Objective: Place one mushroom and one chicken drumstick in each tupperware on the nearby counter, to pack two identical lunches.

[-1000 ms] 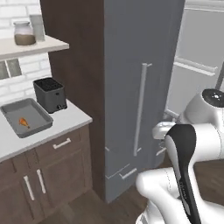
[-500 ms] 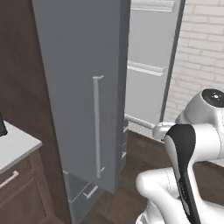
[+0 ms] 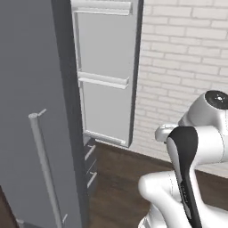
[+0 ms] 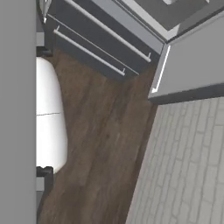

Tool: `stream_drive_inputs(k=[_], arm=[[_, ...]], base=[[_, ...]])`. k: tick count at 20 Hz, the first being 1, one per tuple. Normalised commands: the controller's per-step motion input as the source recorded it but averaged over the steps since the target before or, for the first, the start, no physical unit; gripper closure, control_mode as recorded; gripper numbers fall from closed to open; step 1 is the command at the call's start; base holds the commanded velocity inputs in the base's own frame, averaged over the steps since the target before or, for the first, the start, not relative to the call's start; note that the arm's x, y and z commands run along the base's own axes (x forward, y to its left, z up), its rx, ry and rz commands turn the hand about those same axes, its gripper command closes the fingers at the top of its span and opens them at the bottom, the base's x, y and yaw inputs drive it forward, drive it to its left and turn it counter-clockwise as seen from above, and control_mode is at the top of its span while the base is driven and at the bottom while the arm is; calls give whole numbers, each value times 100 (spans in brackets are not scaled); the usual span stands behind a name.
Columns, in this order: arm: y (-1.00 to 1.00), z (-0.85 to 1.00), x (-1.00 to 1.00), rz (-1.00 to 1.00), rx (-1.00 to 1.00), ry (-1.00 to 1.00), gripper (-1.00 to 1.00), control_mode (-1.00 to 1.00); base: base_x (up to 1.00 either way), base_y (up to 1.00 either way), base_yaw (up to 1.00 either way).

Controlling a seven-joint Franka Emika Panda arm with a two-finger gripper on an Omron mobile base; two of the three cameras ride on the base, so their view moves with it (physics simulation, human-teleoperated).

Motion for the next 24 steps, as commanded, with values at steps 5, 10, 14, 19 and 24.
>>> stream_drive_inputs(k=[5, 10, 14, 19, 24], arm=[[0, 0, 0, 0, 0, 0, -100, 100], [0, 0, 0, 0, 0, 0, -100, 100], [0, 0, 0, 0, 0, 0, -100, 100], [0, 0, 0, 0, 0, 0, -100, 100], [0, 0, 0, 0, 0, 0, -100, 100]], base=[[84, -13, 20], [26, -1, 70], [20, -1, 81], [44, -52, 71], [51, -76, 59]])
